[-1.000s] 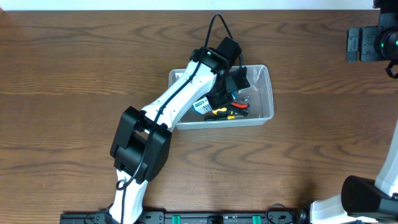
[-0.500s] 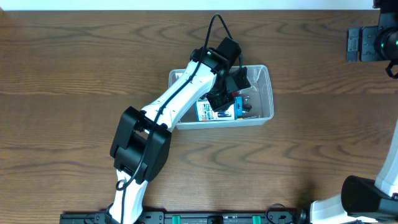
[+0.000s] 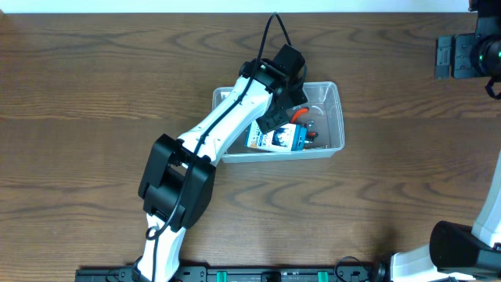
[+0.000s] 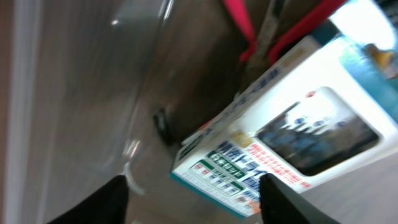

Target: Pack container

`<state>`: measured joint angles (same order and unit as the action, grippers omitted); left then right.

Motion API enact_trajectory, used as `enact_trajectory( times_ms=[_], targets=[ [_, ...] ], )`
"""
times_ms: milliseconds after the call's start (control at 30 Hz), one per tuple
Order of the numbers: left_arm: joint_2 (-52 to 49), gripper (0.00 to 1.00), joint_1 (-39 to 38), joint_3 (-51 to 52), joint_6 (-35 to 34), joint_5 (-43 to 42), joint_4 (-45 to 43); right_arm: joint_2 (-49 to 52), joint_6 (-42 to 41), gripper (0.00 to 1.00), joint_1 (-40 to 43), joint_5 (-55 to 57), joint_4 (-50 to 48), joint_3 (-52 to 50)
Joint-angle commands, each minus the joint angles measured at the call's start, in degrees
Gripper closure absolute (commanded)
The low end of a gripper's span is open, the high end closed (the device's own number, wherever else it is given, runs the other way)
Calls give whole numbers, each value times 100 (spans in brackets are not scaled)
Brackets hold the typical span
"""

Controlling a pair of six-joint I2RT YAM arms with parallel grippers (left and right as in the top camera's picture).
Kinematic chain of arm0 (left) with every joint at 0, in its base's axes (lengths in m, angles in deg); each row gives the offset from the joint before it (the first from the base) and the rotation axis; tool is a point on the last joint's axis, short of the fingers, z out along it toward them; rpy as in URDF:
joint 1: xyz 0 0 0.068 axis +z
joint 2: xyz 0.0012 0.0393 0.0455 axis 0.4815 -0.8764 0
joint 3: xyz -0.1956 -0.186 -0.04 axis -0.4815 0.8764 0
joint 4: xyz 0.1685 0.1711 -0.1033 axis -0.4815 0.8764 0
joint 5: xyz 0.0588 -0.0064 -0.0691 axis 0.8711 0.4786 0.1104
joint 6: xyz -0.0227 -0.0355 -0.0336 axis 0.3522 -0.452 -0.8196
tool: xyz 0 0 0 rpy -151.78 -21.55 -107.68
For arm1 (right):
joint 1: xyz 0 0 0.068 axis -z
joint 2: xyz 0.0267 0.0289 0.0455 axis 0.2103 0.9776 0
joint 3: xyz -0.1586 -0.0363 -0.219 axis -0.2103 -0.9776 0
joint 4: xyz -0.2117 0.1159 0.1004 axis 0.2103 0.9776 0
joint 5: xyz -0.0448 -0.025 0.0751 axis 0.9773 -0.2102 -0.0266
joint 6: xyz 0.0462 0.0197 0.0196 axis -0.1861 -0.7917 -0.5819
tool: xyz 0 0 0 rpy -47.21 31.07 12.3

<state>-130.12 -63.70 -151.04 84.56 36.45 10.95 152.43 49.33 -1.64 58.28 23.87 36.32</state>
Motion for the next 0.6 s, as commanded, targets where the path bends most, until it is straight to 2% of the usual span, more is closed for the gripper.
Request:
enact_trajectory(
  times_ms=[0, 67, 100, 333, 467, 567],
  targets=[
    [472, 28, 107, -164, -439, 365, -81, 61, -107, 1, -39, -372, -20, -17],
    [743, 7, 245, -164, -802, 365, -203, 162, -109, 1, -170, -400, -22, -17],
    [883, 2, 334, -164, -992, 363, -245, 234, -109, 1, -245, -435, -22, -17],
    [1803, 2, 1462, -162, -2223, 361, -315, 1130, -109, 1, -868, -988, -302, -17],
    [2000, 2, 2232, -162, -2605, 304, -518, 1523, -146, 1, -1080, -1233, -1182, -17],
    [1976, 2, 2704, -162, -2640, 251, -675, 1803, -278, 1, -1185, -1231, -1770, -17]
  ],
)
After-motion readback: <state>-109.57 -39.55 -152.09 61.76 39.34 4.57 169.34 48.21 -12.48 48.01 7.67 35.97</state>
